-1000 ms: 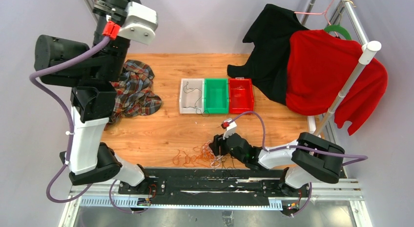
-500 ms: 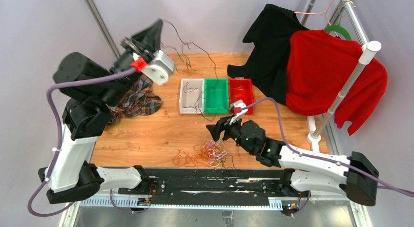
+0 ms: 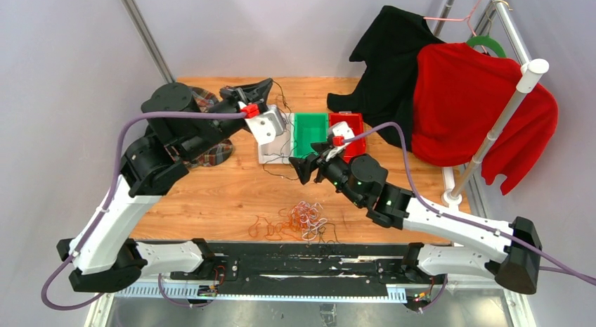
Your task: Untangle the cables
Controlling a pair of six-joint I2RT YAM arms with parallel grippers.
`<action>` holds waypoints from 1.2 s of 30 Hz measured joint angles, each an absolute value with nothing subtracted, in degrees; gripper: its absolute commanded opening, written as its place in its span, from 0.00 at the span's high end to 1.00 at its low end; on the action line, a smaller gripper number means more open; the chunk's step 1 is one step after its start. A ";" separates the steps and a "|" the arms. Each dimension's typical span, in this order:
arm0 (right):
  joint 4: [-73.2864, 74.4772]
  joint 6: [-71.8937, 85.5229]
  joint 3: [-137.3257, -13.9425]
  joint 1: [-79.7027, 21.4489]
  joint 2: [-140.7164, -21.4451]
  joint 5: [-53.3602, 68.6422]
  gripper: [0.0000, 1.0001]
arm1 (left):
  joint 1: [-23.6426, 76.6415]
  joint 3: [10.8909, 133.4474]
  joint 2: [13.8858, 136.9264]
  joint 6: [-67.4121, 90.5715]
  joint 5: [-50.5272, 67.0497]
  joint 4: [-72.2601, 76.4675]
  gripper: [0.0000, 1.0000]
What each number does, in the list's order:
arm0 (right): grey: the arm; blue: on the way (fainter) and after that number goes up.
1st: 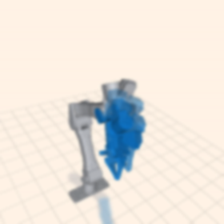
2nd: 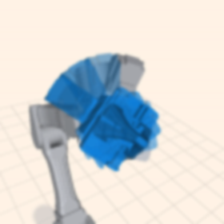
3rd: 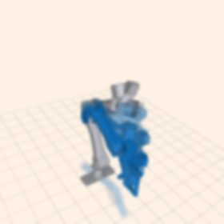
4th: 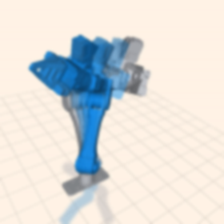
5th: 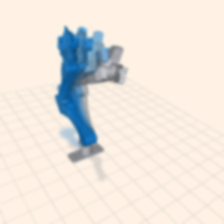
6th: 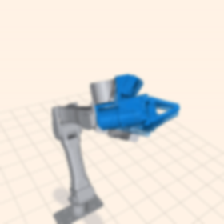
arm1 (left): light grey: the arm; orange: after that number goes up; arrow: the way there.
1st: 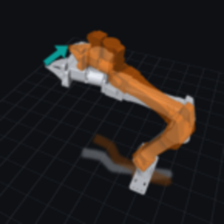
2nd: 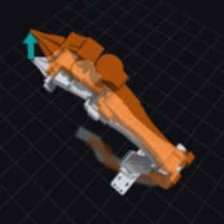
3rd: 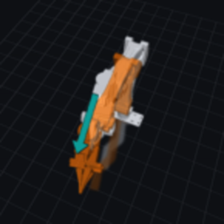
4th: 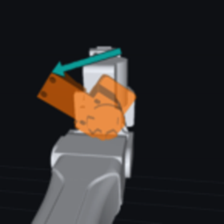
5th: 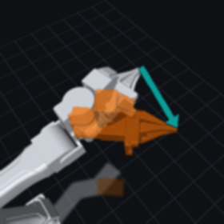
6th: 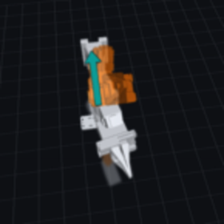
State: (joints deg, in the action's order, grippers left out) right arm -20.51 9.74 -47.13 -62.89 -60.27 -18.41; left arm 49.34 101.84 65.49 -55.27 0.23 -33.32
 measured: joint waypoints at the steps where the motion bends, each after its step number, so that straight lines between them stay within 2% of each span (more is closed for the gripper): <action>1: -20.40 9.63 -47.44 -62.63 -61.21 -18.09 0.28 | 49.32 101.12 65.49 -55.27 -0.16 -33.01 1.00; 9: -17.06 11.20 -47.70 -57.01 -66.43 -15.62 0.28 | 44.62 95.72 70.26 -55.59 -6.76 -26.02 1.00; 15: -16.16 13.65 -42.02 -55.61 -65.56 -15.53 0.27 | 36.77 94.04 74.39 -54.30 -8.27 -19.27 1.00; 27: -14.20 18.90 -30.06 -55.46 -63.55 -15.94 0.27 | 32.64 94.00 79.13 -53.43 -8.58 -10.66 1.00; 32: -14.28 20.43 -26.92 -55.46 -62.54 -15.88 0.28 | 29.26 98.96 84.18 -52.27 -9.52 -9.04 1.00; 36: -14.24 21.56 -24.25 -55.46 -62.15 -15.51 0.27 | 26.13 108.25 88.97 -50.46 -10.63 -7.01 1.00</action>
State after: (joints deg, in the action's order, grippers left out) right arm -14.24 21.56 -24.25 -55.46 -62.15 -15.51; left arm 26.13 108.25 88.97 -50.46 -10.63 -7.01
